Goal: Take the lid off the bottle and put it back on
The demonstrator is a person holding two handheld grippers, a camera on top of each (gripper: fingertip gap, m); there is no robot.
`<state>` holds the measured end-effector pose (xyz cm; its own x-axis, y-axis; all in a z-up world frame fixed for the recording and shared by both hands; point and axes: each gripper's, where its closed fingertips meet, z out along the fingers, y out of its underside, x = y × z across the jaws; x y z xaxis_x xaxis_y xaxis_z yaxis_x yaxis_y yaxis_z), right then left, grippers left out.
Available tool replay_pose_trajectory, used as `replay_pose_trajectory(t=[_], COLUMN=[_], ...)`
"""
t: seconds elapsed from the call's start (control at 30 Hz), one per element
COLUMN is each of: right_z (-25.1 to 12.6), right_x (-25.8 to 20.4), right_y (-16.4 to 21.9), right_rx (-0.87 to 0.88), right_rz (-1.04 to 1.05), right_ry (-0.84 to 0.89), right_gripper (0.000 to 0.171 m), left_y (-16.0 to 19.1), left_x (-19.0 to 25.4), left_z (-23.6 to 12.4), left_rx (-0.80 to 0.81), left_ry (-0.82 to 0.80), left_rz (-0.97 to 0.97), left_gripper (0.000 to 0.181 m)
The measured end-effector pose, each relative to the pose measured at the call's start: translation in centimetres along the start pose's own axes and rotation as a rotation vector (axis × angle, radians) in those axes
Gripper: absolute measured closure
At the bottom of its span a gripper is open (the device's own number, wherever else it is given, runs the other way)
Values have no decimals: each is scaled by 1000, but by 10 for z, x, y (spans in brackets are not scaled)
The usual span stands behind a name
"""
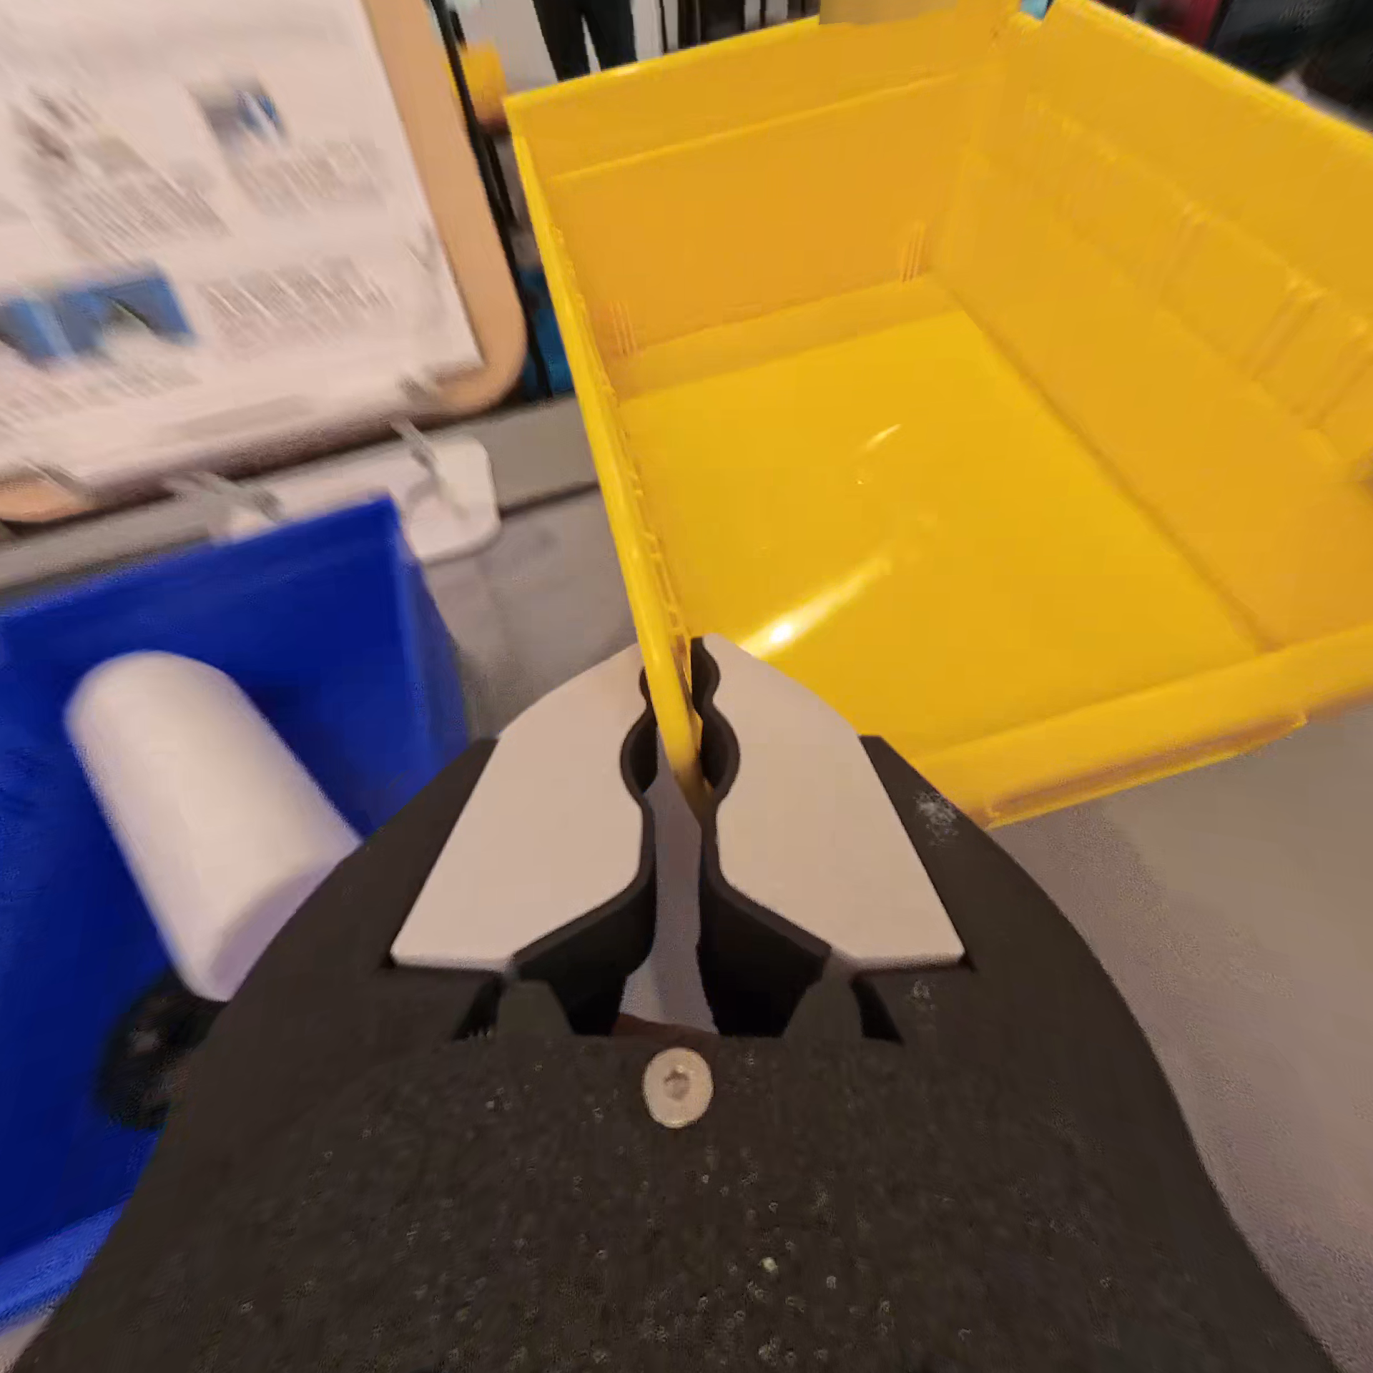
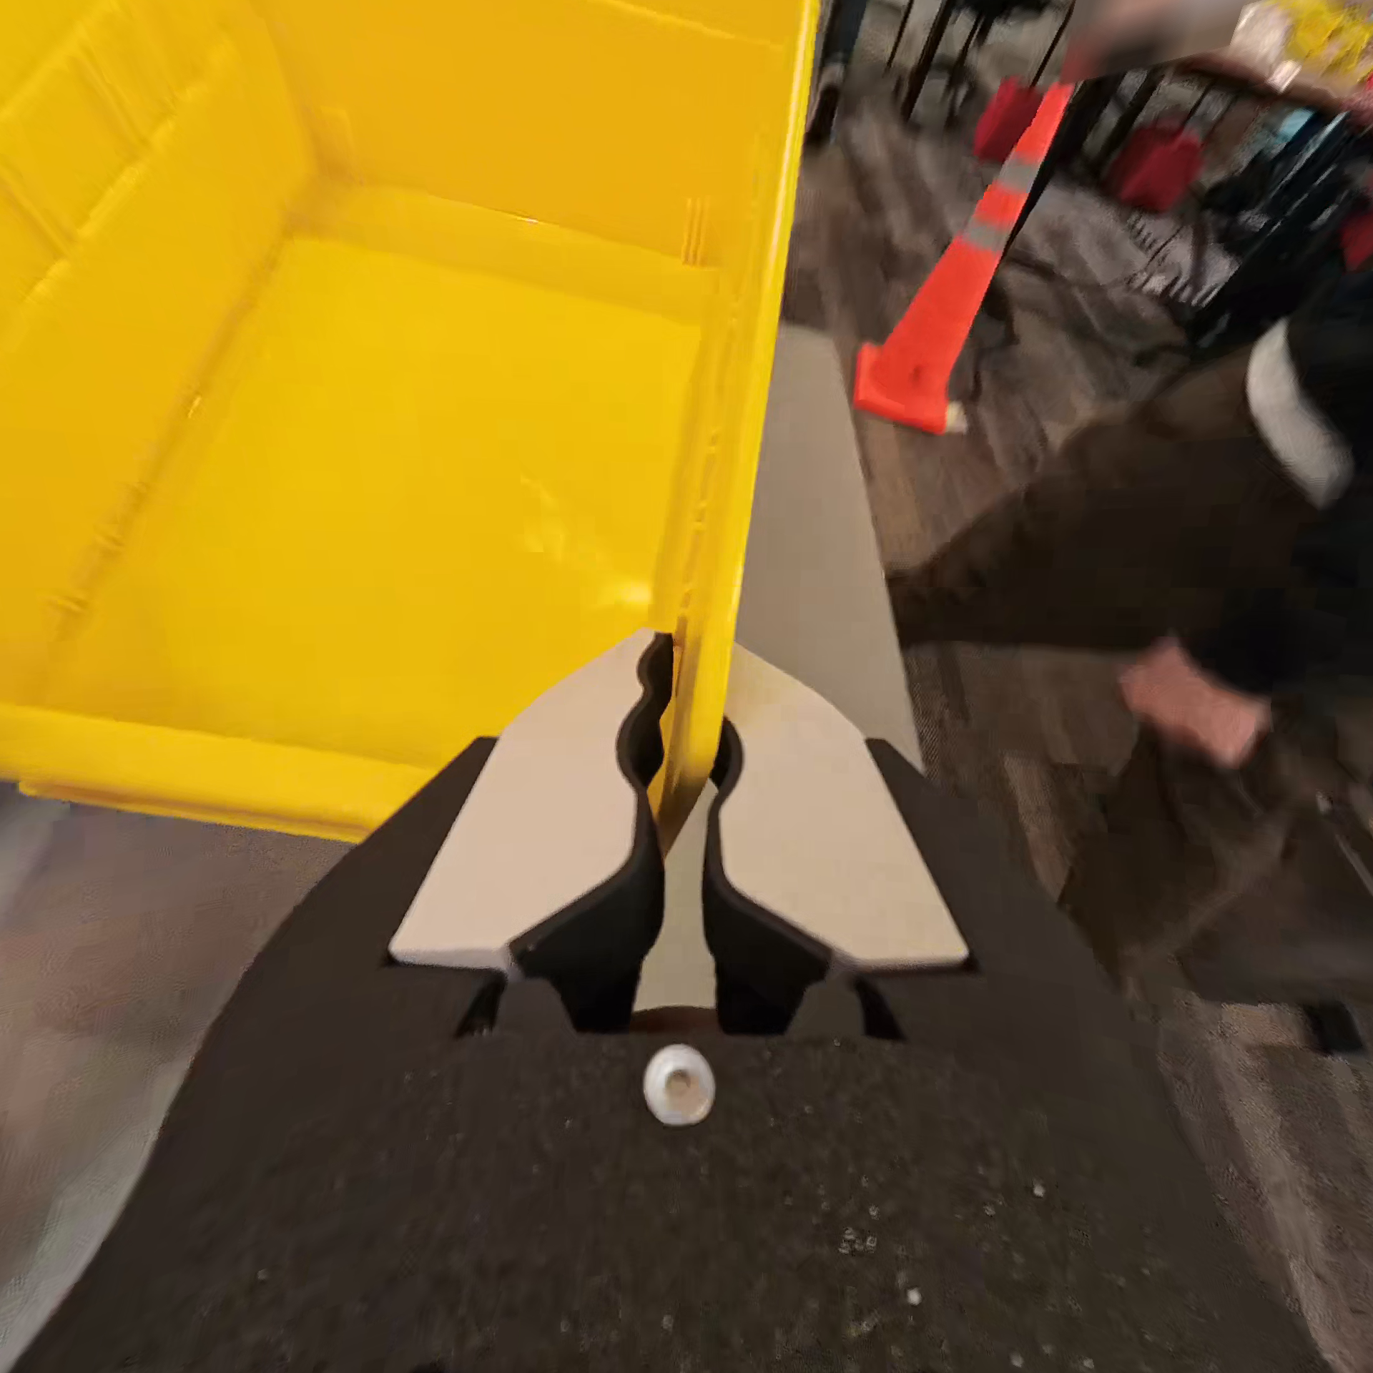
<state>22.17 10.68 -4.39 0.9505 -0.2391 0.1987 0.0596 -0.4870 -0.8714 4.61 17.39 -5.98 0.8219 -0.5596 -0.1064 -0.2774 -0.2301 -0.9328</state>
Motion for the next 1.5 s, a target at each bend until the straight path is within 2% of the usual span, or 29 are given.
replay_pose_trajectory(t=[0.13,0.23,0.33,0.4,0.5,0.57,0.67,0.77,0.87,0.93,1.0,1.03,1.07,1.1,1.13,1.2,1.33,1.5], right_z=[54,73,73,63,29,5,-18,-23,-18,-7,17,27,35,43,47,46,37,27], right_x=[4,5,15,30,51,42,-2,-92,-218,-276,-303,-313,-324,-328,-327,-320,-348,-438], right_y=[79,102,101,91,54,21,-23,-52,-40,-15,18,38,55,66,62,58,36,4], right_rx=[-120,-114,-77,-24,108,191,251,290,201,99,-40,-121,-184,-214,-185,-213,-118,-23], right_rz=[93,165,237,213,176,159,75,-5,3,-7,32,50,39,26,69,180,144,102], right_ry=[-112,-135,-119,-58,25,-20,-92,-264,-586,-657,-588,-552,-539,-494,-446,-367,-302,-334], right_gripper=[167,167,163,140,129,129,129,127,112,106,108,110,115,134,137,163,167,167], left_y=[69,79,81,73,41,28,36,68,108,131,146,150,154,157,157,157,152,153], left_x=[25,35,50,47,17,-24,-121,-217,-262,-265,-261,-257,-253,-256,-261,-269,-309,-405], left_z=[40,49,44,25,-27,-57,-84,-102,-104,-90,-73,-65,-58,-55,-54,-57,-73,-112], left_rx=[-135,-106,-137,-125,-31,-9,-11,-17,-76,-143,-206,-224,-246,-262,-260,-263,-243,-201], left_ry=[26,51,167,237,346,357,174,-59,-141,-117,-80,-51,-26,-49,-72,-79,-111,-238], left_rz=[-22,-8,35,35,-1,-10,19,18,-49,-71,-96,-123,-144,-147,-126,-113,-134,-66], left_gripper=[175,172,162,148,143,126,118,117,115,114,115,122,145,168,174,176,177,177])
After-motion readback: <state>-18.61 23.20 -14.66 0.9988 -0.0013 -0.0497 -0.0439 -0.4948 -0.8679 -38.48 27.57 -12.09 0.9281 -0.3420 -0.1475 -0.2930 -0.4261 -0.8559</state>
